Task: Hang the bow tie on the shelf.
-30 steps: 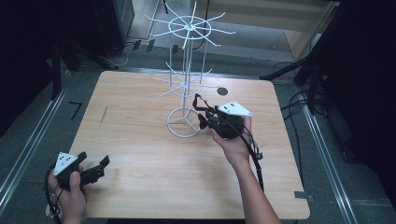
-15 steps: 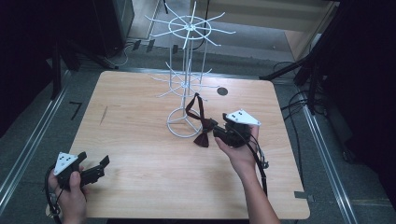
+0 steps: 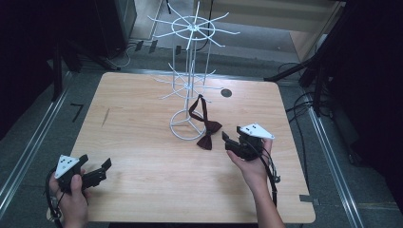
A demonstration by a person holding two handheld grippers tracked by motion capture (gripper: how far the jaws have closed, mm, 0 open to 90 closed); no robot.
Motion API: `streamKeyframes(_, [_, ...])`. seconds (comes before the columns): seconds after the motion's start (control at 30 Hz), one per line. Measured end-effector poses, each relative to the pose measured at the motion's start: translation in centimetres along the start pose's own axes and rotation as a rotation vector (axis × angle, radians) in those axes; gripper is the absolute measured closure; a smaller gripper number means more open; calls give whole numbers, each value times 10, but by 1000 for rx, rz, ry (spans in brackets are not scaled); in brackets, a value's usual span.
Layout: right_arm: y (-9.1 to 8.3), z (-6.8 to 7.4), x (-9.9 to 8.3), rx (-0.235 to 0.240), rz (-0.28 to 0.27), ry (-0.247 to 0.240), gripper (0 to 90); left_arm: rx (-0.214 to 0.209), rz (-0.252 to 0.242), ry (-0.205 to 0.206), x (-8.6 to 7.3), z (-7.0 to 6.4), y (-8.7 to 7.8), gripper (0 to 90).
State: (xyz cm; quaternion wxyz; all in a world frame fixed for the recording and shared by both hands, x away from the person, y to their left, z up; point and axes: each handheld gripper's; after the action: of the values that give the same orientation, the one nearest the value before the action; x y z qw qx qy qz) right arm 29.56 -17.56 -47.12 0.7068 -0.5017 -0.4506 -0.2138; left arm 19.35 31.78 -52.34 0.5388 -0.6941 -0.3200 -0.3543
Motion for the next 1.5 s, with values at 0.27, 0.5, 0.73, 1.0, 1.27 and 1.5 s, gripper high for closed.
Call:
streamKeyframes(0.27, [-5, -13, -21, -18, 23, 25, 308, 0, 0, -1, 0, 0, 0, 96])
streamKeyframes(0.5, [-12, -24, -35, -26, 29, 44, 273, 1, 0, -1, 0, 0, 0, 96])
streamKeyframes(0.73, [-24, -39, -52, -39, 35, 64, 201, 3, -2, 0, 0, 0, 0, 95])
streamKeyframes(1.0, [-38, -58, -72, -62, 49, 99, 177, 3, -1, 1, 0, 0, 0, 96])
streamKeyframes(1.27, [-55, -76, -90, -96, 61, 125, 167, 4, -7, 0, 0, 0, 0, 96])
streamKeyframes(1.5, [-67, -89, -102, -116, 64, 137, 160, 6, -3, 6, 0, -1, -1, 95])
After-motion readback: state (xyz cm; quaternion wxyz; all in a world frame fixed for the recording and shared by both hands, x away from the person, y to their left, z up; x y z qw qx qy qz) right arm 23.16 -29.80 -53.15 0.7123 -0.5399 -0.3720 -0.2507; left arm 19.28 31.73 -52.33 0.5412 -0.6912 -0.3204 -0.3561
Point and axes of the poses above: each handheld gripper's, and its own axes: y roughly forward along the jaws, x roughly out of its top, z roughly to its left, and after that the axes turned 3 degrees about z, right-handed
